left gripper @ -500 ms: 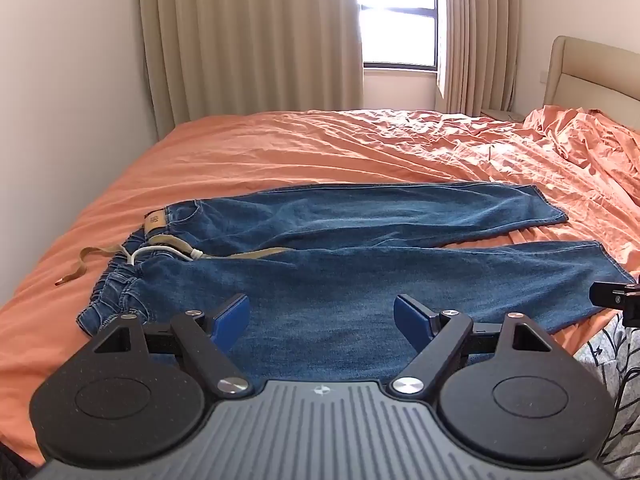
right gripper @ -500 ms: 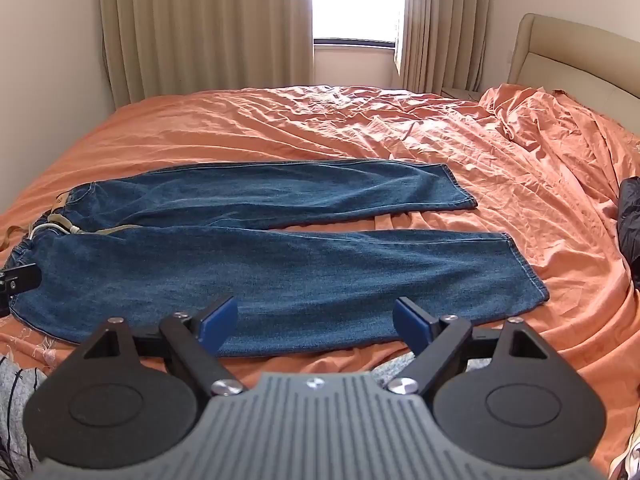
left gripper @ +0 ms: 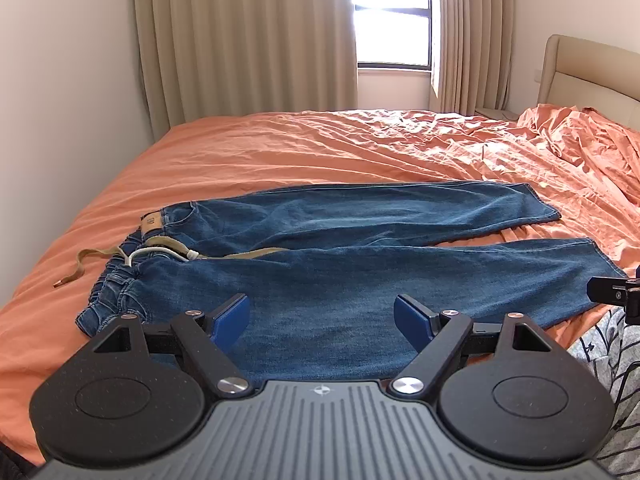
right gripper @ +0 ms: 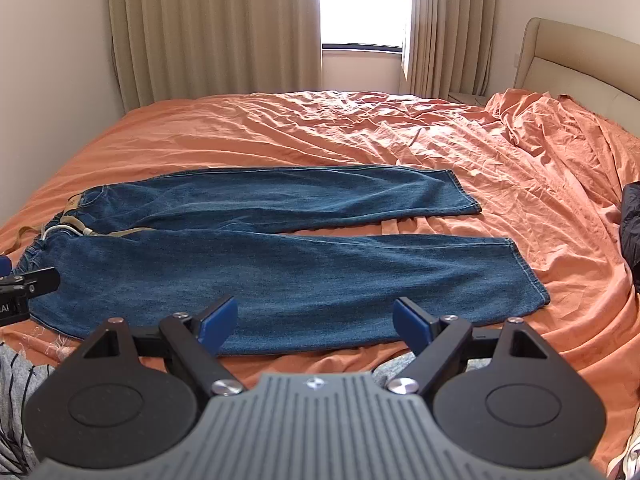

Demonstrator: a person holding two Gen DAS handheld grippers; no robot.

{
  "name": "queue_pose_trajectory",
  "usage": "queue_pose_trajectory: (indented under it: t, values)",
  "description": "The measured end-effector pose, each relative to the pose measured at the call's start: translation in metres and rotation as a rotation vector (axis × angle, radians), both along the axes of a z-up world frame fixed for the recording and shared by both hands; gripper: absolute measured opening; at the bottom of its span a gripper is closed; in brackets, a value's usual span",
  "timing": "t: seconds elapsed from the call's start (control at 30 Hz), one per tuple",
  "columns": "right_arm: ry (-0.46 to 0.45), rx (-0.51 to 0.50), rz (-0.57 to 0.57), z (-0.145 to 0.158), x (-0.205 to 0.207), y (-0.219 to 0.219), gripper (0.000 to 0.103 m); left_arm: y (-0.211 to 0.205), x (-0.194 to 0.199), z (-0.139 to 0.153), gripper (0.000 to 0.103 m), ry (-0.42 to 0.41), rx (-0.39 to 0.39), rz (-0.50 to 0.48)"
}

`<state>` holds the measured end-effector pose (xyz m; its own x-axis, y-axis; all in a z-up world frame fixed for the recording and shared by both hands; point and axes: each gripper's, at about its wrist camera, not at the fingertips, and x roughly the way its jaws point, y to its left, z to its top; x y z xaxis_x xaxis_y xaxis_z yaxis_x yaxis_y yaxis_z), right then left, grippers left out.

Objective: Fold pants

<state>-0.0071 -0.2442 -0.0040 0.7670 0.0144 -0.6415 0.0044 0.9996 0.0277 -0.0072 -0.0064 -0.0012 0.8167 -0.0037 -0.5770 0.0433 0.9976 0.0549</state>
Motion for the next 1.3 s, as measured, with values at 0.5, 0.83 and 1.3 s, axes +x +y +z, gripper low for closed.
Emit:
queue_pose_trajectory:
  t: [0.5, 0.83, 1.3]
  values:
    - [-0.016, 0.013, 0.060, 0.009, -0.013, 0.007, 0.081, -0.009, -0.012, 0.011, 0.096, 0.000, 0.009, -0.016]
    - [-0.025, 0.020, 0.108, 0.014, -0.018, 0.012, 0.081, -0.007, -0.010, 0.015, 0.096, 0.001, 0.005, -0.021]
    - [-0.020, 0.013, 0.142, 0.015, -0.018, 0.015, 0.081, -0.008, -0.011, 0.019, 0.096, -0.007, 0.003, -0.028]
